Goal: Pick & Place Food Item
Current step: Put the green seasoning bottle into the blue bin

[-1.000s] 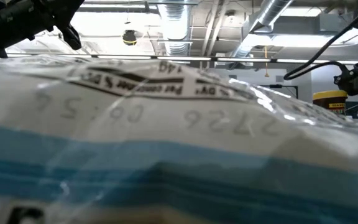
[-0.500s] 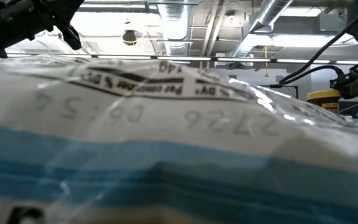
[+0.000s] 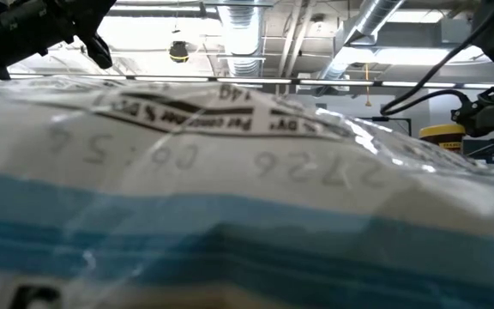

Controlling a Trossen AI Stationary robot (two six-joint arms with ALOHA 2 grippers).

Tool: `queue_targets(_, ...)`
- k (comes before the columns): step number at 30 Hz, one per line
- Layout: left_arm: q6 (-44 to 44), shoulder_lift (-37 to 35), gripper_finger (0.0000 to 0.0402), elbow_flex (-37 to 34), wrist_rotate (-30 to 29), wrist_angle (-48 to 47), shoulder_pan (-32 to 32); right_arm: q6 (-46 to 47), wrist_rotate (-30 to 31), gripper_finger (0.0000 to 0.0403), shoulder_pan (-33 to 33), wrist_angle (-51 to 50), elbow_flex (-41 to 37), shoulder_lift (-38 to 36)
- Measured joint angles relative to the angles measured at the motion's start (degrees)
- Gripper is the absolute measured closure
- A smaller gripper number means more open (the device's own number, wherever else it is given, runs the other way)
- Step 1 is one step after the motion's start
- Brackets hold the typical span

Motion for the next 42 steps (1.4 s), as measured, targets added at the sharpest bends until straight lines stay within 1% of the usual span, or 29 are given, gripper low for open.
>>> queue_targets(5,0.0,0.0,0.0402,0.0,0.0,0.0,0.0,0.7,-0.1,0.0168,1.1,1.1,0.0,0.0)
queue_targets(11,0.0,0.0,0.0402,0.0,0.0,-0.1,0.0,4.5,0.3,0.0168,4.4,0.6,0.0,0.0)
queue_targets(15,0.0,0.0,0.0402,0.0,0.0,-0.1,0.0,6.4,0.6,0.0168,5.2,0.7,-0.2,0.0)
queue_targets(19,0.0,0.0,0.0402,0.0,0.0,-0.2,0.0,7.8,0.3,0.0169,5.2,5.0,-3.5,-0.1)
queue_targets(22,0.0,0.0,0.0402,0.0,0.0,-0.2,0.0,9.3,0.4,0.017,5.4,5.6,-4.8,-0.3)
queue_targets(25,0.0,0.0,0.0402,0.0,0.0,-0.2,0.0,9.8,0.6,0.018,6.1,4.7,-4.4,-1.0)
queue_targets(33,0.0,0.0,0.0402,0.0,0.0,-0.2,0.0,9.2,-0.1,0.0226,6.2,4.2,-3.8,-1.9)
queue_targets(36,0.0,0.0,0.0402,0.0,0.0,-0.2,0.0,9.2,-0.1,0.0233,6.2,4.1,-3.7,-1.9)
queue_targets(42,0.0,0.0,0.0402,0.0,0.0,-0.2,0.0,8.9,-0.1,0.0235,6.2,3.9,-3.7,-1.9)
